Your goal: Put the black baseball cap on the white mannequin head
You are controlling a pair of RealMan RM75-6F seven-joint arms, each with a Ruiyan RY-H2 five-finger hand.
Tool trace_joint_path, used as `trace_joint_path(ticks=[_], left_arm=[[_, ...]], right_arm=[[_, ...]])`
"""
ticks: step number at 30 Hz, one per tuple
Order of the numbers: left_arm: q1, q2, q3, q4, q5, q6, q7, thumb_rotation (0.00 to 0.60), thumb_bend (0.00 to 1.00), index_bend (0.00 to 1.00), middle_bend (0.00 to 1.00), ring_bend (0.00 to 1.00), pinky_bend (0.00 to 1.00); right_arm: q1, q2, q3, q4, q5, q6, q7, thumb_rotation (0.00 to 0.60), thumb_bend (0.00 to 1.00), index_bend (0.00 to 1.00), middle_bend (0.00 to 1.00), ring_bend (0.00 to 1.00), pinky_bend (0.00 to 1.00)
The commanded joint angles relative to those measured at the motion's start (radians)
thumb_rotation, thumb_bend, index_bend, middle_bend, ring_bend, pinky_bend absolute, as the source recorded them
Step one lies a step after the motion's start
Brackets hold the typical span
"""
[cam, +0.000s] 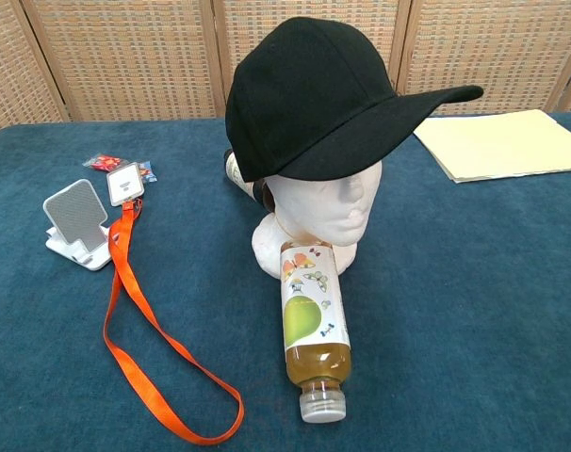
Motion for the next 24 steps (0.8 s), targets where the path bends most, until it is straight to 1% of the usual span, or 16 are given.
trace_joint_path(ticks=[1, 2, 3, 5, 6, 9, 12, 15, 18, 24], left_arm=[[0.005, -0.005, -0.001, 0.002, 0.006, 0.011, 0.007, 0.6, 0.0, 0.0, 0.0, 0.0, 0.0], [0.006, -0.006, -0.002, 0.003, 0.007, 0.014, 0.01, 0.6, 0.0, 0.0, 0.0, 0.0, 0.0], [0.009, -0.01, -0.004, 0.005, 0.009, 0.021, 0.016, 0.6, 0.0, 0.0, 0.0, 0.0, 0.0], [0.014, -0.021, -0.008, 0.011, 0.01, 0.035, 0.033, 0.6, 0.0, 0.0, 0.0, 0.0, 0.0], [0.015, -0.025, -0.01, 0.014, 0.012, 0.039, 0.039, 0.6, 0.0, 0.0, 0.0, 0.0, 0.0], [0.015, -0.039, -0.016, 0.03, 0.027, 0.055, 0.041, 0.6, 0.0, 0.0, 0.0, 0.0, 0.0], [0.015, -0.043, -0.017, 0.041, 0.033, 0.061, 0.034, 0.6, 0.0, 0.0, 0.0, 0.0, 0.0], [0.015, -0.042, -0.014, 0.045, 0.033, 0.058, 0.025, 0.6, 0.0, 0.0, 0.0, 0.0, 0.0], [0.016, -0.037, -0.012, 0.044, 0.03, 0.056, 0.018, 0.6, 0.0, 0.0, 0.0, 0.0, 0.0], [0.017, -0.035, -0.012, 0.044, 0.031, 0.057, 0.017, 0.6, 0.0, 0.0, 0.0, 0.0, 0.0]], right_arm=[[-0.088, 0.007, 0.001, 0.053, 0.171, 0.055, 0.175, 0.6, 0.0, 0.0, 0.17, 0.19, 0.32], [-0.096, 0.008, 0.002, 0.044, 0.196, 0.051, 0.193, 0.6, 0.0, 0.0, 0.06, 0.07, 0.17], [-0.113, 0.01, 0.005, 0.016, 0.246, 0.043, 0.231, 0.6, 0.0, 0.0, 0.02, 0.02, 0.09], [-0.137, 0.025, 0.002, -0.06, 0.312, 0.021, 0.299, 0.6, 0.0, 0.0, 0.0, 0.0, 0.02], [-0.144, 0.034, -0.003, -0.087, 0.327, 0.01, 0.319, 0.6, 0.0, 0.0, 0.0, 0.0, 0.01], [-0.16, 0.065, -0.028, -0.165, 0.356, -0.031, 0.381, 0.6, 0.0, 0.0, 0.0, 0.0, 0.0], [-0.165, 0.071, -0.047, -0.183, 0.359, -0.057, 0.435, 0.6, 0.0, 0.0, 0.0, 0.0, 0.0], [-0.171, 0.059, -0.064, -0.162, 0.369, -0.086, 0.493, 0.6, 0.0, 0.0, 0.0, 0.0, 0.0], [-0.182, 0.027, -0.069, -0.121, 0.387, -0.095, 0.534, 0.6, 0.0, 0.0, 0.0, 0.0, 0.0], [-0.197, -0.01, -0.072, -0.063, 0.392, -0.093, 0.552, 0.6, 0.0, 0.0, 0.0, 0.0, 0.0]])
